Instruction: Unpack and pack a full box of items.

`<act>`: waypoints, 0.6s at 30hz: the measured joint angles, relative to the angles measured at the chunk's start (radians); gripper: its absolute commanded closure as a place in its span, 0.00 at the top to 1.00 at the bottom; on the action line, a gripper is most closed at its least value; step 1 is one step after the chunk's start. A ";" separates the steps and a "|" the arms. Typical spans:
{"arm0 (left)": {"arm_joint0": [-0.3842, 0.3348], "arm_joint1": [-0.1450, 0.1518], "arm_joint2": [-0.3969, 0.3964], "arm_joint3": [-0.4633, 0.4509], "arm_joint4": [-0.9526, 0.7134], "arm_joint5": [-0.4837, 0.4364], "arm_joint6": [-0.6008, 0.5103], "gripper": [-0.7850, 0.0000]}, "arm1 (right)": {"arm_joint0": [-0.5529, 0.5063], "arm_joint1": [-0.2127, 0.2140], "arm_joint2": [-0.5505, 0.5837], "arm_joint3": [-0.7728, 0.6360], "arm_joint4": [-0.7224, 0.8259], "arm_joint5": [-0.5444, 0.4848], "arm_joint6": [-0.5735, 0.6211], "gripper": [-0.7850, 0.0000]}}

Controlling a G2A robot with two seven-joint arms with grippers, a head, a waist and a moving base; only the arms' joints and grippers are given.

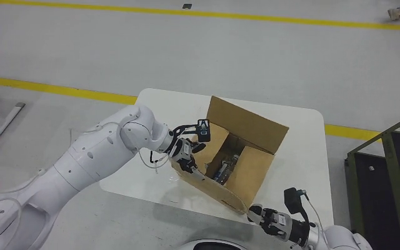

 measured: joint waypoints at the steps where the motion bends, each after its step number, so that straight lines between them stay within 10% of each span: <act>1: -0.002 0.006 -0.010 -0.004 -0.007 -0.004 -0.010 1.00 | 0.001 0.001 -0.002 0.001 -0.004 0.001 -0.005 0.00; 10: 0.002 0.062 -0.071 -0.031 -0.011 0.023 -0.045 1.00 | 0.020 0.002 -0.008 0.004 0.018 0.036 -0.101 0.00; 18: 0.015 0.062 -0.100 -0.060 0.036 0.064 -0.023 1.00 | 0.076 -0.009 -0.022 0.020 -0.072 0.264 -0.262 0.00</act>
